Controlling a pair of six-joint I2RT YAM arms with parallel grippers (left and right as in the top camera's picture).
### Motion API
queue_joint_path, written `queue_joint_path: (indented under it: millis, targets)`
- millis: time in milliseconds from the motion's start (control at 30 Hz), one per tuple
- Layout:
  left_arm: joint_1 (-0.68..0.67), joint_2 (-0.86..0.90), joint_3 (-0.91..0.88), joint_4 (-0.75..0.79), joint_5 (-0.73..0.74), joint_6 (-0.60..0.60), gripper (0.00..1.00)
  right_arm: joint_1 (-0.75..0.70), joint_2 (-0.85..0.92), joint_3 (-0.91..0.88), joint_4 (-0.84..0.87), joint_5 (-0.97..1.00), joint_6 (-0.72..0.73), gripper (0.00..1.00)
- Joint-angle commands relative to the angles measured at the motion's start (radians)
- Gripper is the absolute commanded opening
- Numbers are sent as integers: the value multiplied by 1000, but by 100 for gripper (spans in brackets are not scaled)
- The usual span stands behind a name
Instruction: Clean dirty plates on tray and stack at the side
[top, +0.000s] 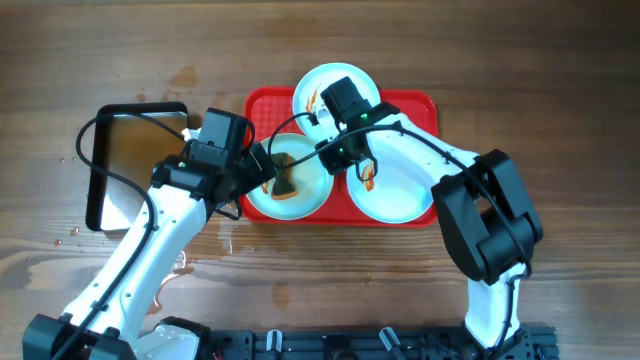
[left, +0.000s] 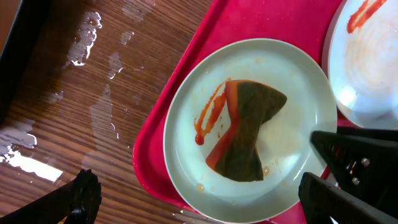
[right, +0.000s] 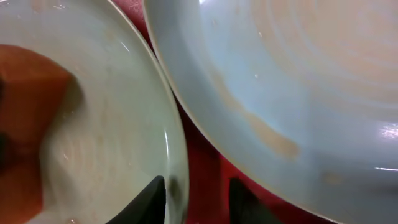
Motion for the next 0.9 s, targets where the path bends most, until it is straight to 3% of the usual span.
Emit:
queue_joint_path:
  millis: [0,333,433,667,833,867]
  targets:
    - [6,9,-3,-1,-15,-16,100,2,46,2,-6,23,-8,32]
    - [6,9,-3,-1,-14,-16,89,2,46,2,-4,47,38,16]
    - [6,9,-3,-1,-14,-16,87,1,46,2,-11,107,129,17]
    - [6,16,-4,2,-14,-16,53,-2,46,2,-29,108,170,14]
    - [6,73,-4,10,-10,-16,53,-2,46,2,-28,108,170,14]
    - [6,93,-4,13,-3,-16,53,-2,46,2,-29,108,171,20]
